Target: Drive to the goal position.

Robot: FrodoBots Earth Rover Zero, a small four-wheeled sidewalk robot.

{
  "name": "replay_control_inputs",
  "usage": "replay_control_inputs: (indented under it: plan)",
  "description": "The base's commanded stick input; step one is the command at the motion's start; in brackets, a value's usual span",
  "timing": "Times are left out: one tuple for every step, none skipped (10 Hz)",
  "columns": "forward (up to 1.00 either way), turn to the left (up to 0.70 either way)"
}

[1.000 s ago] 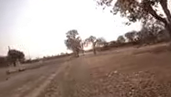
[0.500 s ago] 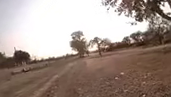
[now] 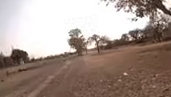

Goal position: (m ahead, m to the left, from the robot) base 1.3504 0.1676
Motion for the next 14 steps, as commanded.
replay_control_inputs:
  plan:
    - [0.70, 0.00]
    - [0.70, 0.00]
    - [0.70, 0.00]
    - [0.70, 0.00]
    - [0.70, 0.00]
    - [0.70, 0.00]
    - [0.70, 0.00]
    - [0.70, 0.00]
    - [0.70, 0.00]
    - [0.70, 0.00]
    - [0.70, 0.00]
    - [0.70, 0.00]
    - [0.70, 0.00]
    - [0.70, 0.00]
